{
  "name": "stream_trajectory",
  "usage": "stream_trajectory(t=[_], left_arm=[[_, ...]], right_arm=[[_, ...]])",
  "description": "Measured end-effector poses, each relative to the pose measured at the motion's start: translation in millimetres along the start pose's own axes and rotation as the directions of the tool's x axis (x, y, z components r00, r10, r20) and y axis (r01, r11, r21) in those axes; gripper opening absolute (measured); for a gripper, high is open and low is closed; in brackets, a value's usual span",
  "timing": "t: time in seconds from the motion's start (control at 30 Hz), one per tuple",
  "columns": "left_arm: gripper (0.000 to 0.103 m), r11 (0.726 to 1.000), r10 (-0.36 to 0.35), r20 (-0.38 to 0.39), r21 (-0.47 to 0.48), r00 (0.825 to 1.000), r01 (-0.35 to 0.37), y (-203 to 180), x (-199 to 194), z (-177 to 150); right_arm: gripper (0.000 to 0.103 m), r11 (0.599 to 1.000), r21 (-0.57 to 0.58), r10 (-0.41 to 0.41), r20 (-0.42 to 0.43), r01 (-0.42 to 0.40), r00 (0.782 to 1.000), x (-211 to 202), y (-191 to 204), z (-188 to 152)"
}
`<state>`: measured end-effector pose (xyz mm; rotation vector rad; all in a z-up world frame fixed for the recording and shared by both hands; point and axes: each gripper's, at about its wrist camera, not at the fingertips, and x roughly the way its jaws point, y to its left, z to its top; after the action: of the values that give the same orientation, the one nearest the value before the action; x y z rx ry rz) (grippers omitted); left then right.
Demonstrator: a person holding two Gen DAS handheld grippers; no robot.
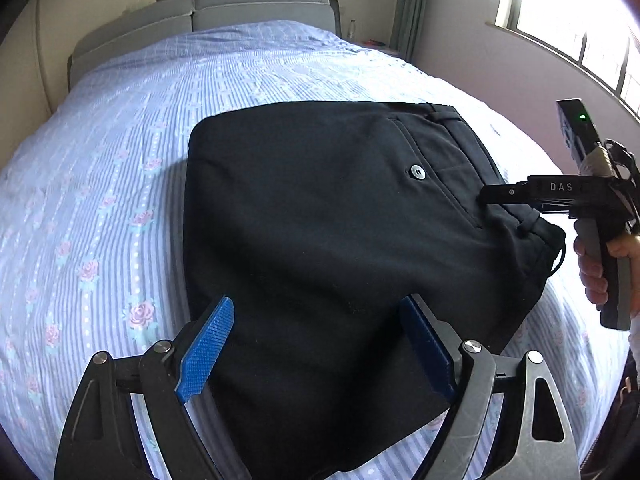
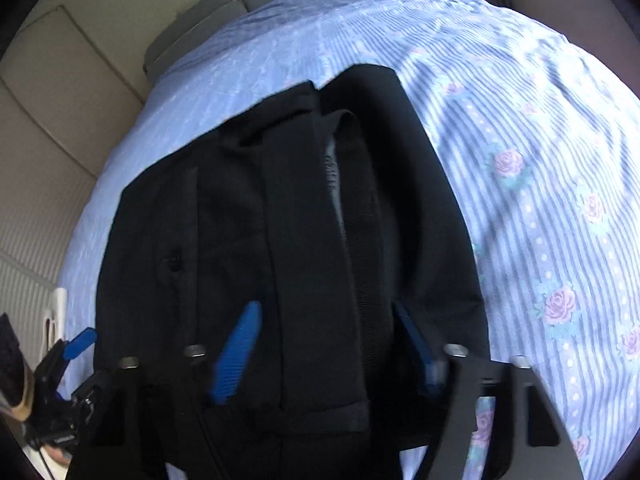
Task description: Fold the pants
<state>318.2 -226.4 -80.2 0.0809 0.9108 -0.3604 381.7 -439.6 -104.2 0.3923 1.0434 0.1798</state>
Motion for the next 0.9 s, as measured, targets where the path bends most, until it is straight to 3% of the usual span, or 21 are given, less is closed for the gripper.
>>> stream_trajectory(t=[0.07, 0.13, 0.27, 0.47, 0.53, 0.67, 0.73, 0.8, 0.87, 0.9], left_arm=[[0.086, 1.0, -0.008, -0.009, -0.014, 1.0, 0.008, 2.2, -0.9, 0.7], [0.086, 1.0, -0.007, -0.009, -0.021, 1.0, 0.007, 1.7, -5.0, 0.7], [0.086, 1.0, -0.001, -0.003, -0.031, 1.0, 0.001, 2.4, -11.7, 3.5], [0.086, 0.999, -0.014, 0.081, -0.034, 0.997, 0.016, -5.2, -37.0, 29.6], [0.086, 0.999, -0.02, 0.104, -0.029, 0.994, 0.023, -9.2, -42.2, 37.2], [0.087, 1.0, 0.011, 0.095, -0.007, 0.995, -0.01, -19.9, -35.7, 44.1], [0.087, 1.0, 0.014, 0.064, 0.01, 0.998, -0.014, -24.9, -26.8, 41.7], [0.087, 0.999, 0.032, 0.044, 0.031, 0.999, -0.034, -28.0, -19.2, 37.3], [0.087, 0.997, 0.064, 0.039, 0.045, 0.997, -0.066, -26.3, -15.0, 31.6], [0.087, 0.995, 0.088, 0.043, 0.049, 0.995, -0.09, -24.1, -15.1, 28.4]], right_arm=[[0.019, 1.0, 0.0, 0.014, 0.03, -0.014, 0.999, -8.8, 6.5, -0.3], [0.016, 0.999, -0.009, 0.052, 0.063, -0.051, 0.997, -20.9, 17.3, 0.2], [0.011, 0.997, -0.077, 0.015, 0.099, -0.007, 0.995, -37.4, 48.2, 1.5], [0.009, 0.998, -0.047, 0.057, 0.244, -0.047, 0.968, -86.2, 56.3, 20.1], [0.009, 0.999, -0.037, 0.014, 0.263, -0.004, 0.965, -93.1, 48.2, 25.1], [0.009, 0.991, 0.036, -0.132, 0.19, 0.127, 0.973, -64.7, 11.2, 30.4], [0.014, 0.985, 0.108, -0.151, 0.142, 0.136, 0.978, -44.9, -13.5, 23.4], [0.026, 0.974, 0.166, -0.177, 0.147, 0.152, 0.973, -35.9, -30.1, 13.7], [0.058, 0.966, 0.175, -0.222, 0.175, 0.192, 0.959, -32.3, -32.9, 6.7], [0.064, 0.955, 0.165, -0.273, 0.171, 0.245, 0.947, -30.6, -33.3, 4.0]])
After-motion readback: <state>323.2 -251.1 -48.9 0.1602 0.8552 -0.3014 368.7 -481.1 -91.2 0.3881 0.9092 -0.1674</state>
